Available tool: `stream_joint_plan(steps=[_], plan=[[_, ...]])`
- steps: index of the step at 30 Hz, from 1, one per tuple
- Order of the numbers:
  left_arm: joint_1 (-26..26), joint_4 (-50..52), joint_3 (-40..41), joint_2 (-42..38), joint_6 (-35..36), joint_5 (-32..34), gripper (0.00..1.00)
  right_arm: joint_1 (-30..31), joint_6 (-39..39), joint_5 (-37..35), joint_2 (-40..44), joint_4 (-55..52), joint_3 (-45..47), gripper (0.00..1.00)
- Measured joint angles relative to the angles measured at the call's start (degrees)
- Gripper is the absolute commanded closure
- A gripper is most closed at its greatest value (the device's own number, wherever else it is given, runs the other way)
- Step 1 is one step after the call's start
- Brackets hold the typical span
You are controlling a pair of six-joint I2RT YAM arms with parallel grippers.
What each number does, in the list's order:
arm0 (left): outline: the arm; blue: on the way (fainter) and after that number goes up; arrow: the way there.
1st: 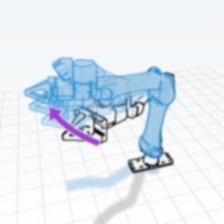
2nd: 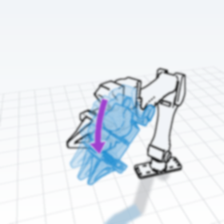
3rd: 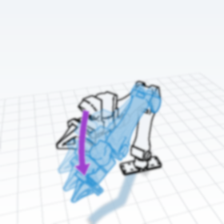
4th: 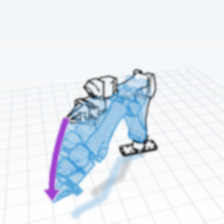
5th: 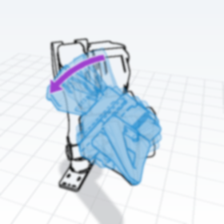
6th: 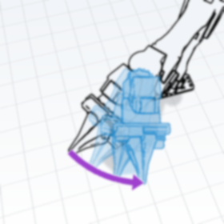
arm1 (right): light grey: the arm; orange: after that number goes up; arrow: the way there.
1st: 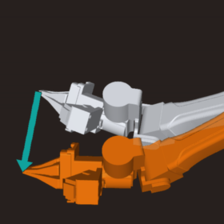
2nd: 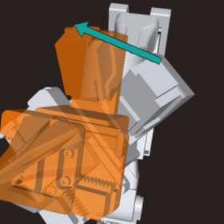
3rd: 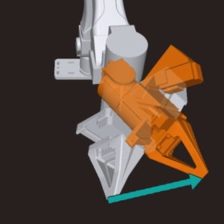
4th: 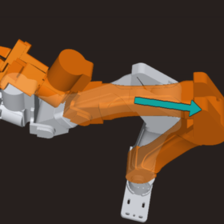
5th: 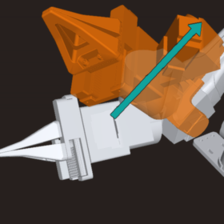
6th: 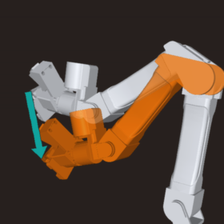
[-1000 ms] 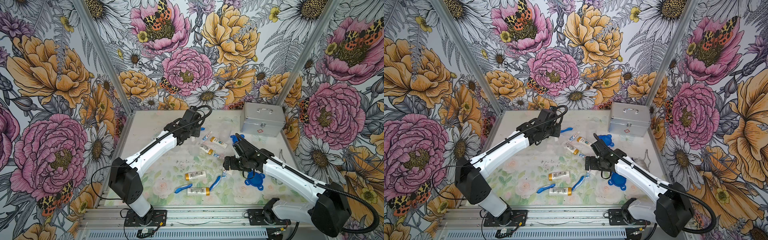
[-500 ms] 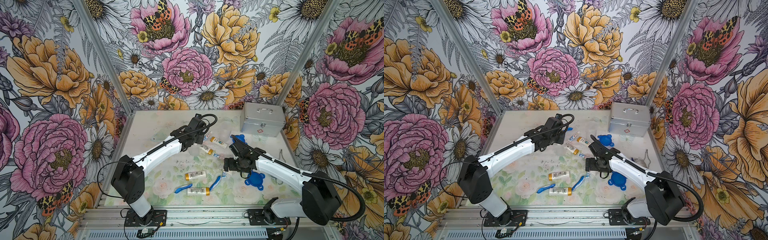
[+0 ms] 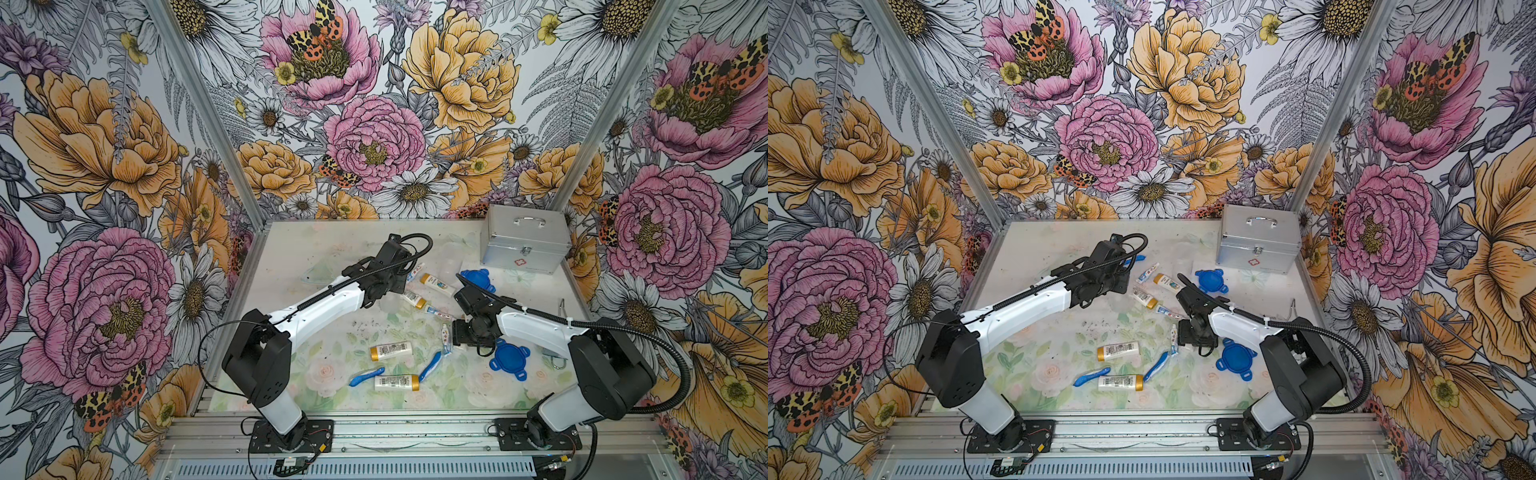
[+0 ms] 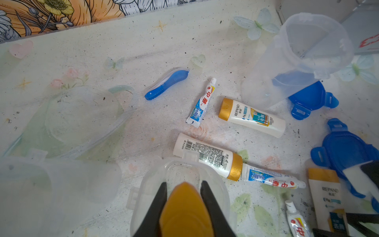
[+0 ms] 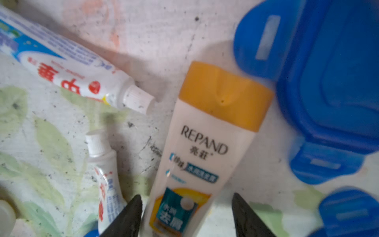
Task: Pack away toiletry kits
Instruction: Pick up the toiletry item from the center of the board.
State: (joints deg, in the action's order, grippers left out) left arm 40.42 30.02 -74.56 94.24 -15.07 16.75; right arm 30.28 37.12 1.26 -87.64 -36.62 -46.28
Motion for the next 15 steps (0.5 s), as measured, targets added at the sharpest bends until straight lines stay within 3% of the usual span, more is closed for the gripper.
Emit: stream_joint_plan(steps=[8,15], plan=[[-0.04,-0.57,0.92,0.00,-1.25,-0.04,0.65,-0.26,-0.55,-0.26,-0.15,1.62,0.39,0.54],[-0.11,-0.81,2.60,0.00,-1.77,-0.04,0.64,-0.37,-1.05,-0.66,-0.15,2.43,0.72,0.68]])
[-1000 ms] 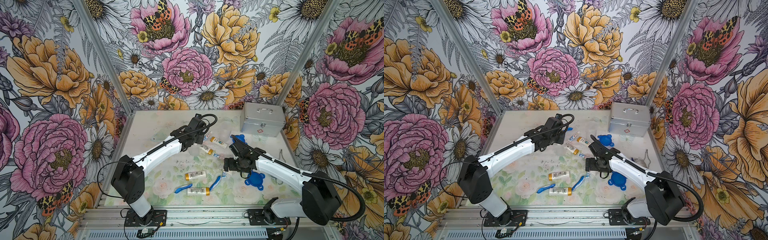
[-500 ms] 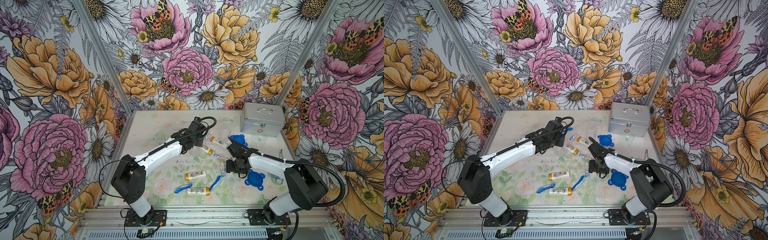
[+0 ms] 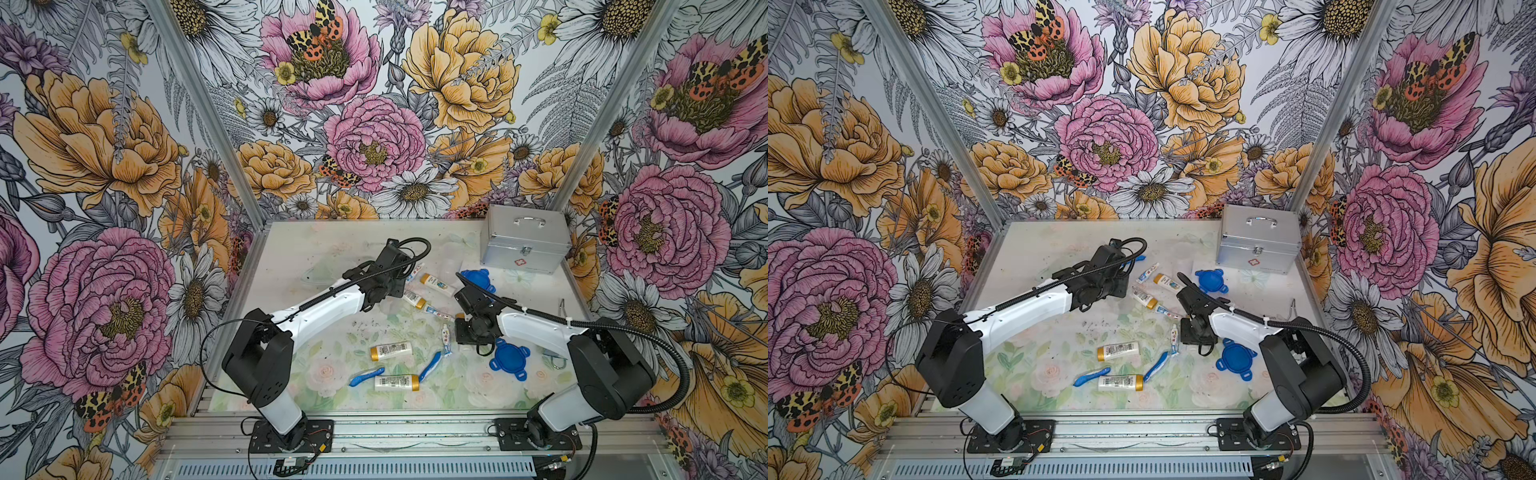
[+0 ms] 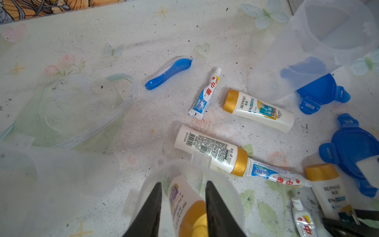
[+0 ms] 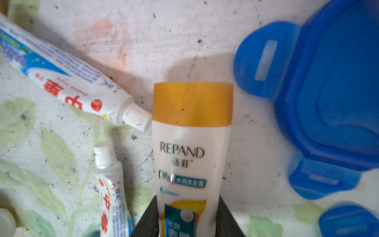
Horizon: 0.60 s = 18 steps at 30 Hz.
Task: Pack away toiletry kits
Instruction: Pick up the toiletry item from the center of the board.
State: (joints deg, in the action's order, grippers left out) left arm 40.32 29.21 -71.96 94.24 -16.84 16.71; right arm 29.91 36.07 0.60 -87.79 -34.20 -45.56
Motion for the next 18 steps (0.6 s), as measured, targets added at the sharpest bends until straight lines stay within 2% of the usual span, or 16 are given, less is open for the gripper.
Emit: stream_joint_plan(steps=[8,14,18], plan=[[-1.46,-0.11,0.31,-0.81,-1.68,-1.90,0.61,-0.15,-0.90,0.02,0.42,0.42,0.31,0.81],[-3.67,0.15,0.17,-3.82,-4.13,-7.32,0.39,-0.11,-2.12,0.00,4.74,0.20,2.75,0.89],[-5.40,1.88,-0.92,-5.33,-6.69,-13.62,0.28,0.44,-3.21,-0.15,9.55,0.31,3.67,0.91]])
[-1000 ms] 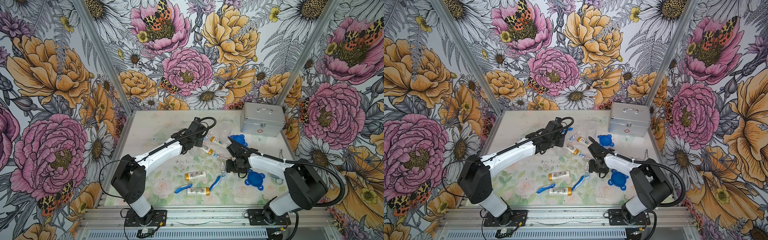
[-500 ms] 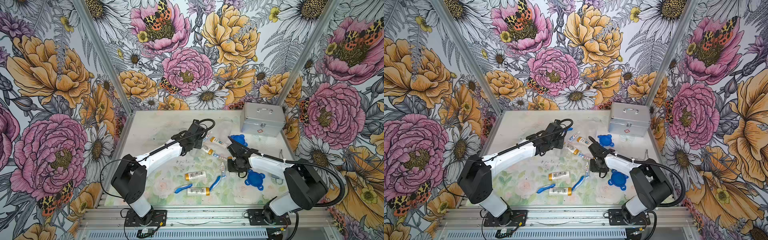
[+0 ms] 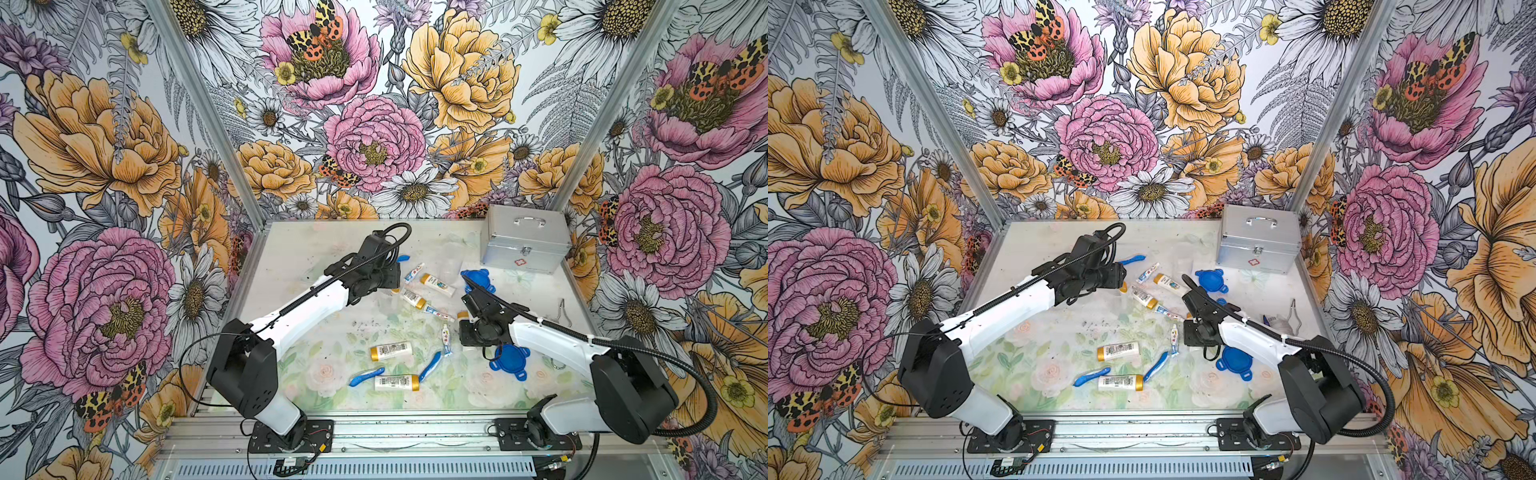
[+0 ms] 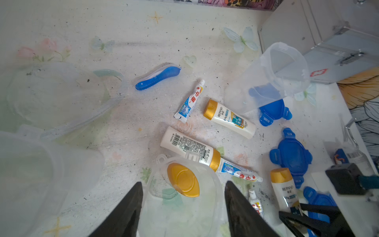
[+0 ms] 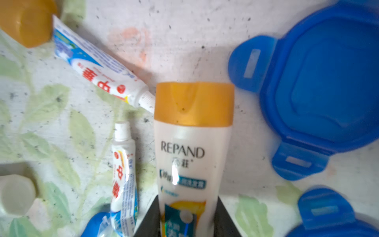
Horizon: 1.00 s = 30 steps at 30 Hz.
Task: Pack away toiletry kits
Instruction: Pick up the toiletry item from the center of the board, then place the toiletry item into the container.
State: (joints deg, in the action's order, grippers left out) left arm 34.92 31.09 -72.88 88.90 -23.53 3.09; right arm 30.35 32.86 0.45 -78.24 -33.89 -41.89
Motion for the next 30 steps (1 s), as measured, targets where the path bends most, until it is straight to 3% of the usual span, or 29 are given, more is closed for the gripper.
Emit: stream_joint_plan(steps=[10,16,25,30], plan=[[-1.86,3.87,-0.28,-2.01,-9.40,-19.93,0.02,7.41,-5.73,-0.83,13.73,2.99,0.83,0.90],[-2.14,4.72,-1.86,-2.01,-13.70,-29.14,0.01,9.49,-8.50,1.84,17.35,6.73,-1.55,0.92],[1.05,3.93,-3.04,-1.66,-14.05,-34.73,0.03,11.13,-9.90,9.81,10.73,11.50,-9.01,0.92],[2.12,2.10,-2.38,-1.18,-14.84,-36.00,0.23,11.37,-10.03,12.96,8.81,14.19,-10.75,0.92]])
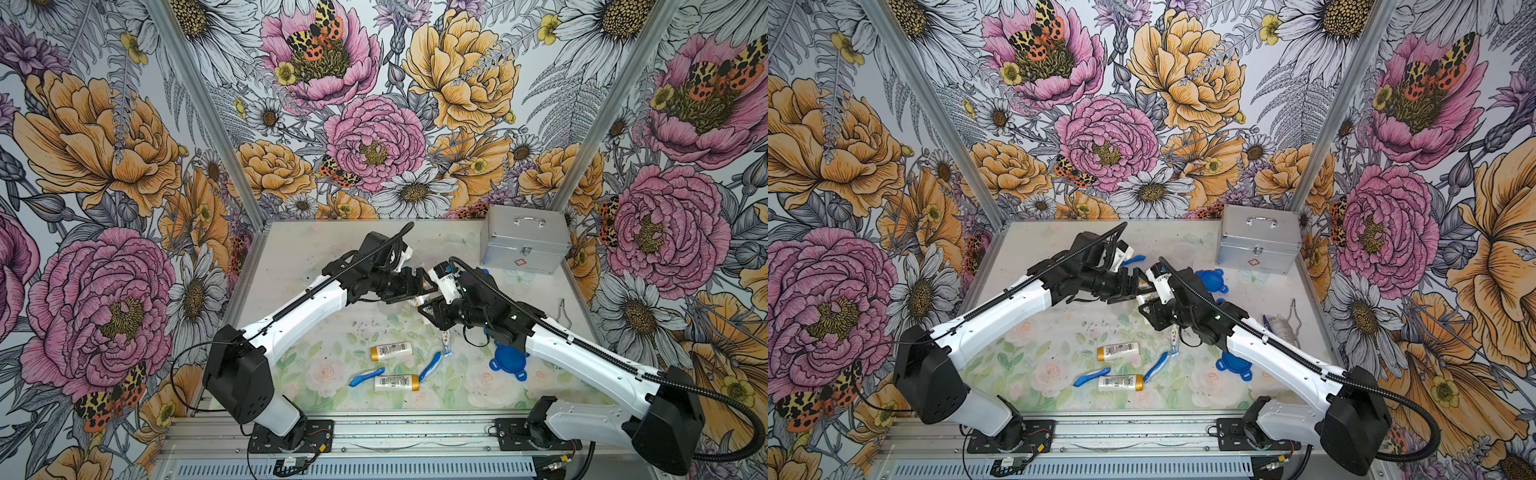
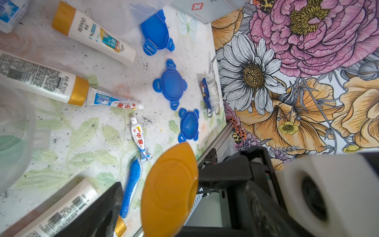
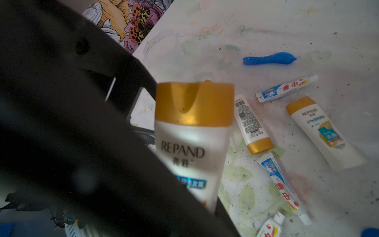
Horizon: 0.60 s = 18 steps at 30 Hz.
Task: Pack away toiletry kits
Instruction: Place the toiletry item into the container.
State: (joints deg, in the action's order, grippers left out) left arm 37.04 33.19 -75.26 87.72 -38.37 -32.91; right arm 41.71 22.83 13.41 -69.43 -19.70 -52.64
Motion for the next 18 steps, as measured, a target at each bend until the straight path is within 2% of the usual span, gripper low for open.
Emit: stream_joint_plan(steps=[4,6,10,11,13,14,16,18], plan=[[-0.07,-1.36,0.59,0.00,-0.76,-0.48,0.40,0.13,0.00,2.08,-0.11,1.22,-0.04,0.92],[-0.09,-1.99,0.87,0.00,-0.85,-0.76,0.54,0.33,-0.04,3.02,-0.11,1.70,-0.04,0.92],[-0.46,-2.36,1.79,0.00,-1.07,-1.07,0.76,0.33,-0.02,3.87,-0.11,2.23,-0.04,0.89],[-0.70,-2.64,2.14,0.00,-0.55,-1.49,0.82,0.33,0.04,4.11,-0.24,2.29,-0.04,0.85],[-1.27,-3.19,2.97,-0.37,0.11,-2.01,1.00,0.33,0.22,4.68,-0.48,2.25,-0.04,0.76],[-1.55,-3.41,3.37,-0.68,0.37,-2.34,1.00,0.33,0.22,4.72,-0.50,2.36,-0.04,0.68],[-2.47,-3.74,4.33,-1.64,0.35,-2.99,1.00,0.35,0.57,4.81,-0.59,2.91,-0.04,0.45],[-4.37,-3.06,5.27,-3.32,0.52,-2.62,1.00,0.68,0.90,4.17,-0.63,3.28,-0.04,0.28]])
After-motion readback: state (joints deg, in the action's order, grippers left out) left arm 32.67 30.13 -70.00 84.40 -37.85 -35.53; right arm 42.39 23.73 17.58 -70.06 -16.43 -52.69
